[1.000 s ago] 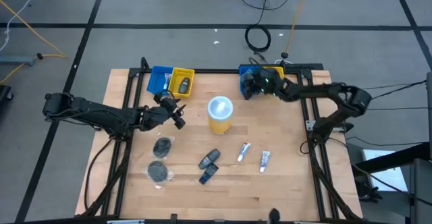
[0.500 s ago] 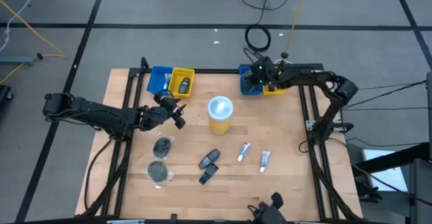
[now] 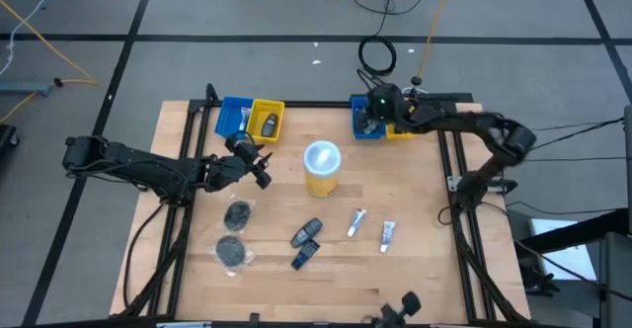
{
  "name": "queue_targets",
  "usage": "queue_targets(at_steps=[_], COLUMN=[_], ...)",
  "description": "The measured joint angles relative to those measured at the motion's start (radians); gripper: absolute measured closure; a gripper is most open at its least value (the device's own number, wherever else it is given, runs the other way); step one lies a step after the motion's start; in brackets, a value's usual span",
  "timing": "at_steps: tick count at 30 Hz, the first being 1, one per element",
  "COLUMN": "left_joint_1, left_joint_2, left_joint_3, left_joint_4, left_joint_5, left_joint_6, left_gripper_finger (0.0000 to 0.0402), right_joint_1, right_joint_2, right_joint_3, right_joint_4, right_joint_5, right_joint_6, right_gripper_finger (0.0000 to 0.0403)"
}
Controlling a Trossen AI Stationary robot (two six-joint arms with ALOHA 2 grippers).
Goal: Pick & Place Travel size toiletries
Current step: Put the deodorant into the left yellow bin
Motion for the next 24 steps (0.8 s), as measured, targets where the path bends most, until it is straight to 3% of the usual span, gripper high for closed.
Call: queue_targets(at_steps=[4, 8, 13, 16, 19, 24], left_joint_1=[0.000, 0.000, -0.047, -0.122, -0.213, -0.361], left_joint_2=[0.000, 0.000, 0.000, 0.000, 0.000, 0.041], left_joint_3=[0.000, 0.000, 0.000, 0.000, 0.000, 0.014], left_joint_4=[-0.002, -0.003, 0.050, 0.169, 0.285, 0.270], left_joint_5=[0.001, 0.022, 0.028, 0.039, 0.063, 0.050], left_joint_6=[0.000, -0.002, 0.037, 0.124, 0.167, 0.114], left_gripper_finger=[0.0250, 0.0250, 0.0250, 0.0250, 0.0250, 0.0250], right_joint_1=[0.110, 0.283, 0.571, 0.737, 0.877, 1.009], right_joint_2=[-0.173, -0.366, -0.537, -0.546, -0.508, -0.420], right_joint_3=[-0.082, -0.285, -0.629, -0.802, -0.889, -0.875], right_joint_4=[0.015, 0.096, 0.454, 0.736, 0.897, 0.886], right_joint_5=[0.010, 0.137, 0.310, 0.385, 0.508, 0.672], right_joint_6=[-0.048, -0.036, -0.009, 0.009, 0.044, -0.002], right_gripper_finger=[0.0402, 0.0402, 0.0402, 0.0402, 0.0402, 0.0403])
